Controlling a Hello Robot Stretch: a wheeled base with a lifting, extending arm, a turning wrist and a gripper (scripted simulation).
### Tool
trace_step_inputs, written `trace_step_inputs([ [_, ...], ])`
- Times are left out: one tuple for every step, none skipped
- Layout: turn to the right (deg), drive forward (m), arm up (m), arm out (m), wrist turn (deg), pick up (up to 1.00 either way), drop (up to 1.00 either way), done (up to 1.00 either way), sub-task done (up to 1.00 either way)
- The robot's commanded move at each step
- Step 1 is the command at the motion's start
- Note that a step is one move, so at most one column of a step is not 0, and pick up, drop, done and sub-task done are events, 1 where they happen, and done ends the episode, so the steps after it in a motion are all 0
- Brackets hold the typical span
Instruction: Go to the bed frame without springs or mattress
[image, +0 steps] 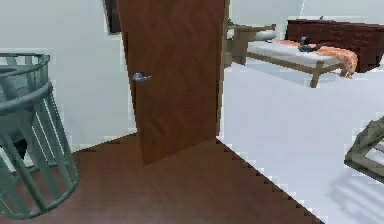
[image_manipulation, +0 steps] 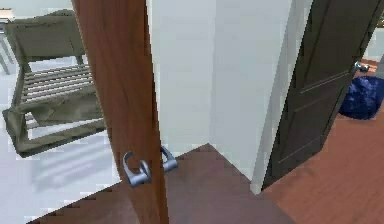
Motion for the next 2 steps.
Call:
trace_step_inputs([
  [3.0, 0.0, 0.0, 0.0, 0.0, 0.0, 0.0, 0.0, 0.0],
  [0.0, 0.35, 0.0, 0.0, 0.0, 0.0, 0.0, 0.0, 0.0],
])
